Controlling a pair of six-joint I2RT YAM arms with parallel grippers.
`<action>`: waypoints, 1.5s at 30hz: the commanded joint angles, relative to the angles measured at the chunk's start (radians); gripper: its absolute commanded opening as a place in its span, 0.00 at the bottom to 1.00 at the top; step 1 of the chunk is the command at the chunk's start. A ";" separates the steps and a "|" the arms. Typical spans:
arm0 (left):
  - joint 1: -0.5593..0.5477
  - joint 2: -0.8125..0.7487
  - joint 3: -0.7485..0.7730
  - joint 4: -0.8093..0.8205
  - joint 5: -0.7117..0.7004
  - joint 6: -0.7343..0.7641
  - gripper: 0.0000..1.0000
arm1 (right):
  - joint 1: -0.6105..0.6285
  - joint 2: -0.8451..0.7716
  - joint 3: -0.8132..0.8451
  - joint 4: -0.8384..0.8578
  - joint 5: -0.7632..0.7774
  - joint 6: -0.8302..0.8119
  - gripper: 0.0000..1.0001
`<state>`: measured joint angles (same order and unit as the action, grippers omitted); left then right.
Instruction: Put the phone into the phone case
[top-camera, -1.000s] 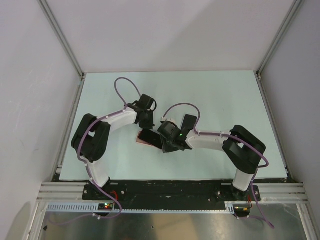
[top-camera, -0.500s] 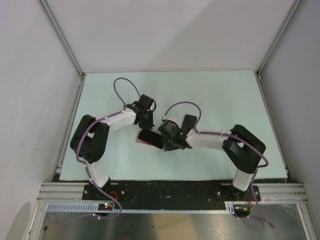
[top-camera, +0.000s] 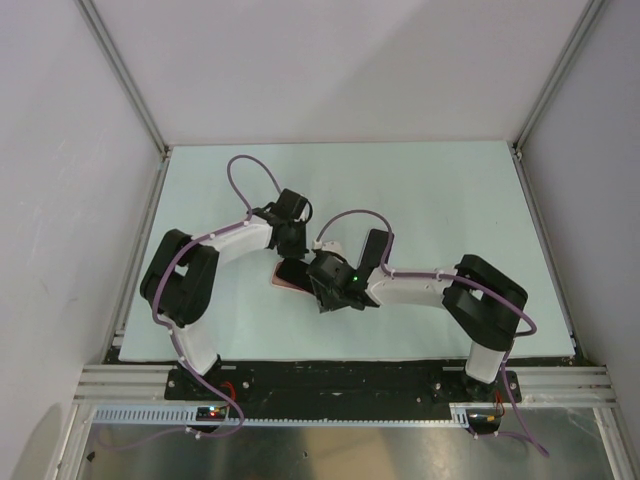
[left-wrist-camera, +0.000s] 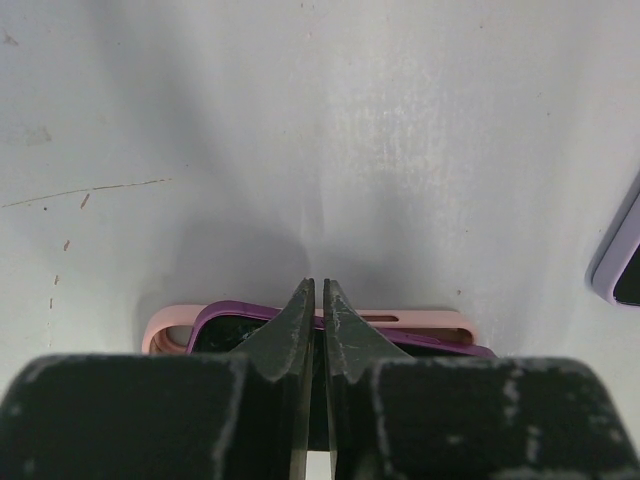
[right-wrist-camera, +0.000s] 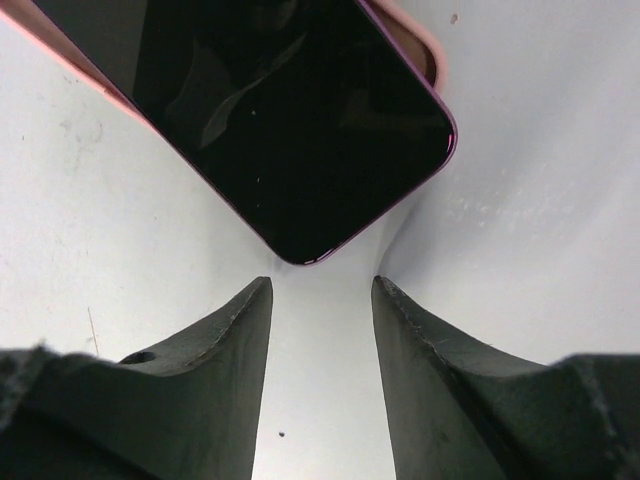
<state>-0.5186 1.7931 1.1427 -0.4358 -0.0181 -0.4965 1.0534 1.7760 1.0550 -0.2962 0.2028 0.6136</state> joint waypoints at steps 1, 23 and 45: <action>0.006 -0.049 -0.003 -0.006 0.007 0.013 0.10 | -0.018 0.029 0.032 0.046 0.050 -0.017 0.50; 0.014 -0.101 -0.048 -0.007 0.008 0.060 0.03 | -0.038 0.054 0.099 0.020 0.202 -0.036 0.49; 0.042 -0.112 0.053 -0.007 -0.136 -0.042 0.10 | -0.044 0.020 -0.007 0.153 0.123 -0.118 0.44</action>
<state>-0.4908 1.6886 1.1076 -0.4553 -0.0486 -0.4755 1.0161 1.8236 1.0615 -0.1852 0.3244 0.5144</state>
